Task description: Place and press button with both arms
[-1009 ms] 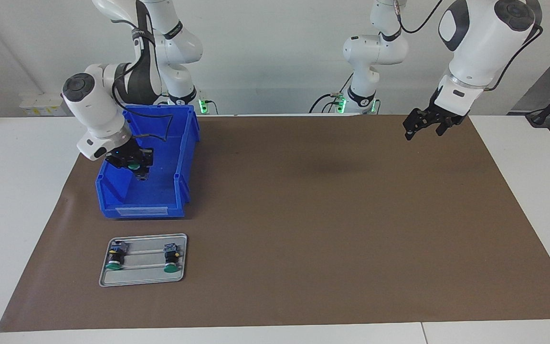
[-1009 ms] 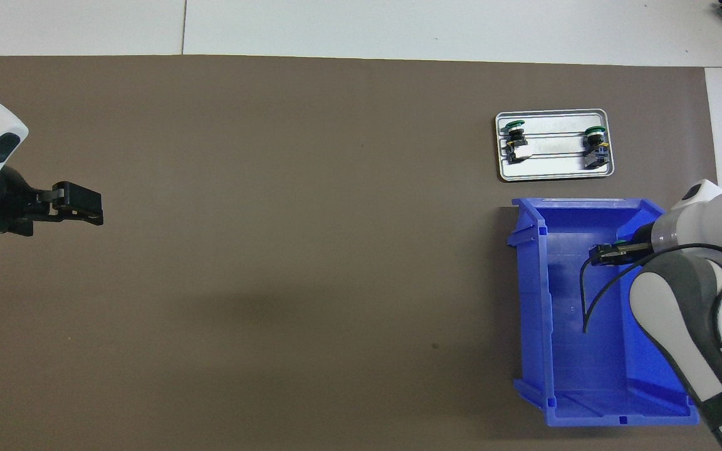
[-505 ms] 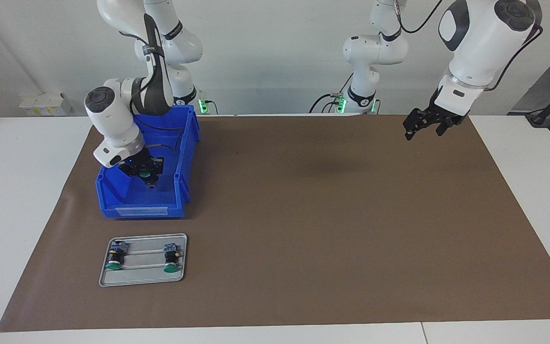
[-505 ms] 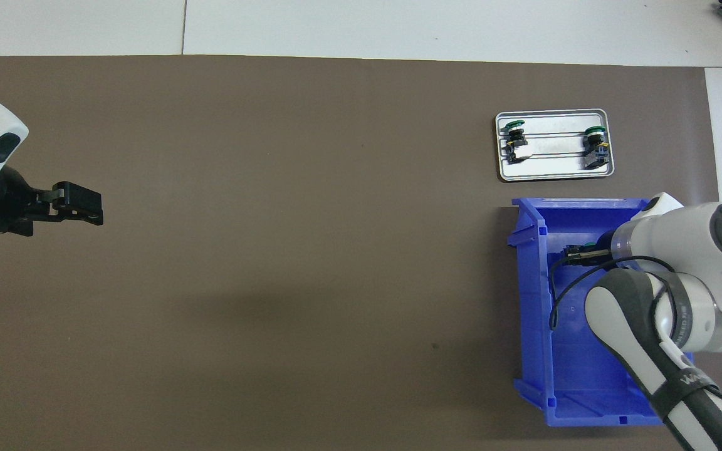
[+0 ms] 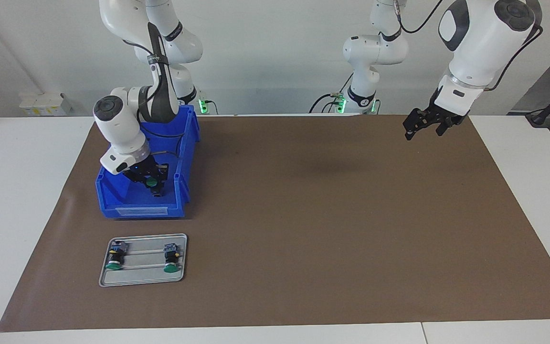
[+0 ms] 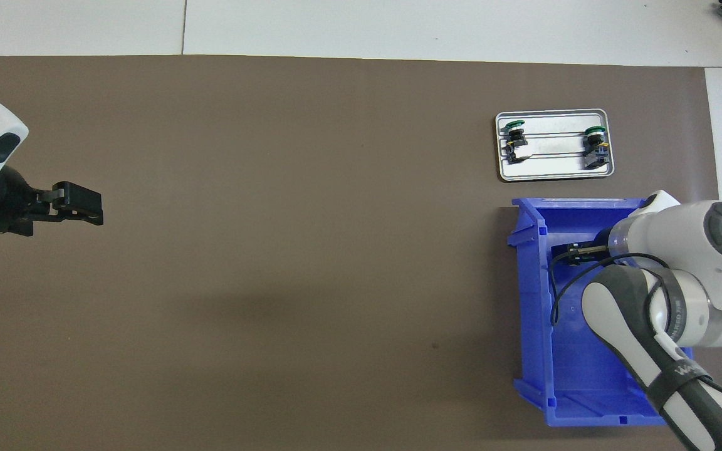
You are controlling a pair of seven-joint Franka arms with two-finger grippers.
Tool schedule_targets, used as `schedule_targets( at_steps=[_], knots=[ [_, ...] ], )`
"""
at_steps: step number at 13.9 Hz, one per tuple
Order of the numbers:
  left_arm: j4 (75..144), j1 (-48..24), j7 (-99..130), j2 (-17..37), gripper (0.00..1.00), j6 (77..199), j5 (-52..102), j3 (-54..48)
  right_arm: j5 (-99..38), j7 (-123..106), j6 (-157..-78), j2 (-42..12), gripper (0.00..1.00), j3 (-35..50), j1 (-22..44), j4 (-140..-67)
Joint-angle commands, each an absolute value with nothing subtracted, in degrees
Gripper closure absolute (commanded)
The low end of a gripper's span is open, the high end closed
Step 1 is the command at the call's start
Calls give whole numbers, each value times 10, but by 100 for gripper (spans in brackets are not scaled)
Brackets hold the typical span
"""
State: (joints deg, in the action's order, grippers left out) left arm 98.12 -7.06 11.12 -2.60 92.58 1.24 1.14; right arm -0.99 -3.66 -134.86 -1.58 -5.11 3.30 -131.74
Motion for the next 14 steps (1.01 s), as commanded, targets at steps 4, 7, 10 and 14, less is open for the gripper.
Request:
schedule_targets(
  at_steps=[4,7,10,14],
  knots=[
    [991,-69,107,-39,0,922,17,13,-18,31,-1195,11,0,-49,33,-1174],
    [991,-69,107,-39,0,922,17,13,-8,40,-1082,10,0,-53,27,-1068],
    [991,-69,107,-39,0,922,17,13,4,39,-972,8,0,-53,13,-969],
    [991,-69,107,-39,0,922,17,13,14,43,-891,34,0,-50,11,-933]
  ],
)
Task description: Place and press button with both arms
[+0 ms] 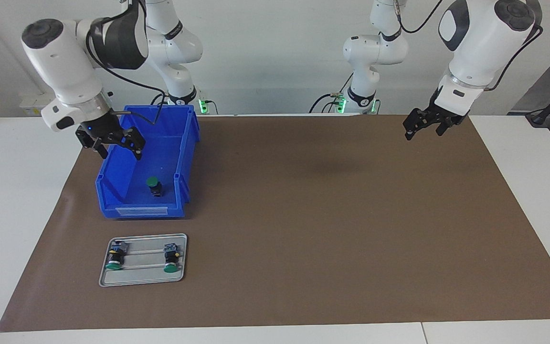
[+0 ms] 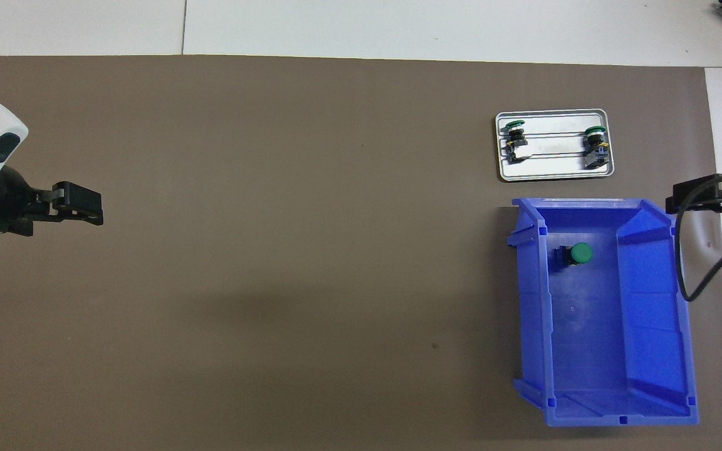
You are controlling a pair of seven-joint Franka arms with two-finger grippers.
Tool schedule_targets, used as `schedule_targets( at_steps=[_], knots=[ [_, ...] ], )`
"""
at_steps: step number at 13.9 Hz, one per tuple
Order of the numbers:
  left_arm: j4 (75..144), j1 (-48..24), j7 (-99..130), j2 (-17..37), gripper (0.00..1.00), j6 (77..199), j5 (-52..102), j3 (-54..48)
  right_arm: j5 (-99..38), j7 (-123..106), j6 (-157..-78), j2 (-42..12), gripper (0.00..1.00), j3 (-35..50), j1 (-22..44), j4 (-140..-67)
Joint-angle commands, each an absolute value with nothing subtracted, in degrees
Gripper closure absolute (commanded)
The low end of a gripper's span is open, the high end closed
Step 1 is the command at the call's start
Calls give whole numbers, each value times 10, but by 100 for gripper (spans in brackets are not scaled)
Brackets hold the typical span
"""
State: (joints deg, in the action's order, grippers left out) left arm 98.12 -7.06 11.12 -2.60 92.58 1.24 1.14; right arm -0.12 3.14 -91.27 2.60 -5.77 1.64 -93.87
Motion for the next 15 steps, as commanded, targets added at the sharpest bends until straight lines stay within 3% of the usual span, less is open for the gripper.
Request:
schedule_targets(
  at_steps=[1,5,8,15],
  knots=[
    [991,-69,107,-40,0,922,17,13,18,47,-889,37,0,-49,13,-939],
    [991,-69,107,-40,0,922,17,13,18,37,-889,40,0,-50,11,-940],
    [991,-69,107,-40,0,922,17,13,20,18,-842,39,0,-47,18,-928],
    [991,-69,107,-40,0,922,17,13,42,-3,-867,40,0,-45,22,-936]
  ],
)
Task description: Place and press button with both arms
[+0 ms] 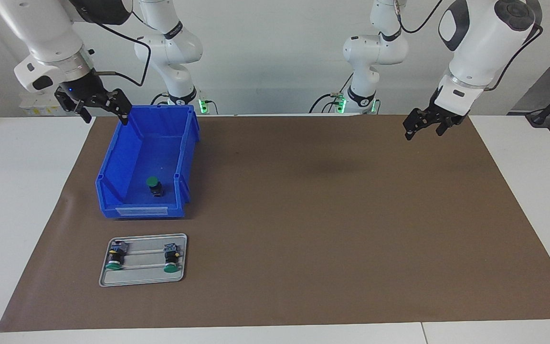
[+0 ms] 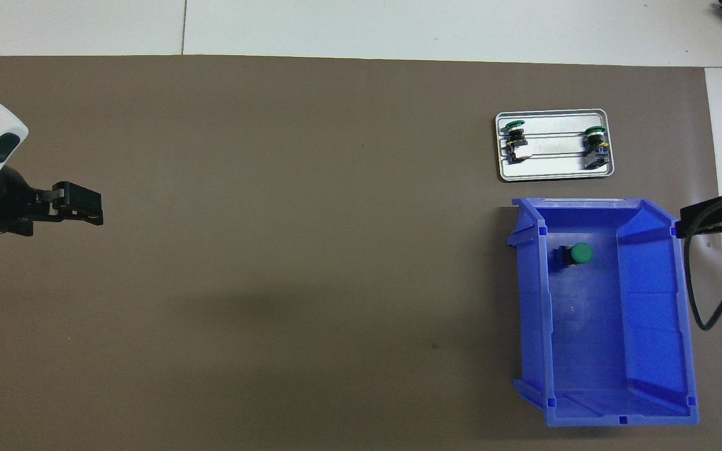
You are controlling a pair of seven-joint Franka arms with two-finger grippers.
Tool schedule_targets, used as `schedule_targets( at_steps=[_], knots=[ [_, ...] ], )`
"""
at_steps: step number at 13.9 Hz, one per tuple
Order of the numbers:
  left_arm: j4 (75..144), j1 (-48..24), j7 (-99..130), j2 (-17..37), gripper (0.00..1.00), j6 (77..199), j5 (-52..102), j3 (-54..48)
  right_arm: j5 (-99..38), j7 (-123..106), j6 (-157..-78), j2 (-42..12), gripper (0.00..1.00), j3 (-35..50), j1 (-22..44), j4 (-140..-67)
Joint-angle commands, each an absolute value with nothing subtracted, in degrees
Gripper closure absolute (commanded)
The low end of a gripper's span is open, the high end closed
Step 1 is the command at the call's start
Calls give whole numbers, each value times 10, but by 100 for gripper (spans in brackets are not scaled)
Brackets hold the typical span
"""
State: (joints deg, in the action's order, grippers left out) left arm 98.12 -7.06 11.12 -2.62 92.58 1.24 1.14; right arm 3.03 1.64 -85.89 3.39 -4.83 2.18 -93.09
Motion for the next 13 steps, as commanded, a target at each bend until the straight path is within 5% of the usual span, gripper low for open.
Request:
schedule_targets(
  at_steps=[1,13],
  knots=[
    [991,-69,107,-39,0,922,17,13,42,-4,-867,40,0,-45,22,-936],
    [991,-69,107,-40,0,922,17,13,31,20,-861,46,0,-43,22,-937]
  ],
)
